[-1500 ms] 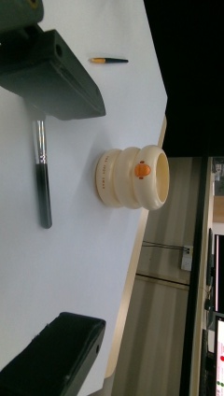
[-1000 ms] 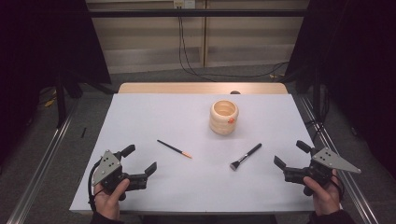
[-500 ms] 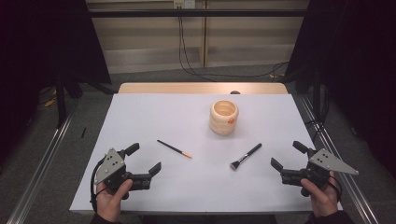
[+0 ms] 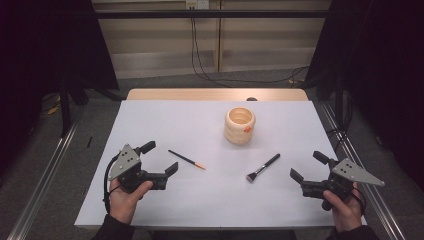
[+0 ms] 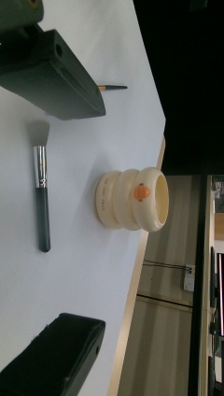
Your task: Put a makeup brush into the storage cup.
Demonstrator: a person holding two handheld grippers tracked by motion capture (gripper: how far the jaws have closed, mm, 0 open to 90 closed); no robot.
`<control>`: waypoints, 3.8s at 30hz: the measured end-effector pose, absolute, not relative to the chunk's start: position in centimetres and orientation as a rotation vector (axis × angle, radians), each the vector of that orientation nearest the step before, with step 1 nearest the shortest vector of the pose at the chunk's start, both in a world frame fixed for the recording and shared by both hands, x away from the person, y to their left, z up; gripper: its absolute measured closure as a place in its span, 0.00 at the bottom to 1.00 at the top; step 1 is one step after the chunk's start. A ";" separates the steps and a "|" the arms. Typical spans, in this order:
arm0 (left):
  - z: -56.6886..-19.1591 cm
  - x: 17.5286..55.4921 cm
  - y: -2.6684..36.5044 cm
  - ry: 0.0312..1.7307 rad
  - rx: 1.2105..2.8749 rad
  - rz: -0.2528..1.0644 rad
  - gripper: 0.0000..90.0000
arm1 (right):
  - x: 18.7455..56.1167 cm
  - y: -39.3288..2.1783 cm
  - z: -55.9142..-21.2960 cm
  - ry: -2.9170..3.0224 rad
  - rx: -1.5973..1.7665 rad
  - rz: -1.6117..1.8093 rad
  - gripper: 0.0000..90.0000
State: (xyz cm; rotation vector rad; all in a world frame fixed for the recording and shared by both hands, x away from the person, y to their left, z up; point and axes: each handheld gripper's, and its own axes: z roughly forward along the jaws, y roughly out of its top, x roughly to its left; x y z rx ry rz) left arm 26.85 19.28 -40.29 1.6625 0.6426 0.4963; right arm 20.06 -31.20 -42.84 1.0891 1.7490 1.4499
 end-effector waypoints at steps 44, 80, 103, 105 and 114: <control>-38.5 34.6 16.1 0.622 1.717 0.511 0.02 | 20.0 -31.5 -42.9 1.759 1.040 1.473 0.00; -39.9 38.2 14.3 0.648 2.286 0.191 0.16 | 20.0 -31.6 -43.0 1.760 1.064 1.462 0.00; -40.9 40.4 12.4 0.571 2.646 0.003 0.16 | 20.1 -31.6 -43.1 1.790 1.069 1.447 0.00; -41.1 40.5 12.3 0.544 2.665 -0.008 0.17 | 20.2 -31.5 -43.1 1.789 1.063 1.452 0.00; -42.1 40.5 11.4 0.465 2.740 -0.007 0.35 | 20.1 -31.5 -43.1 1.791 1.064 1.448 0.00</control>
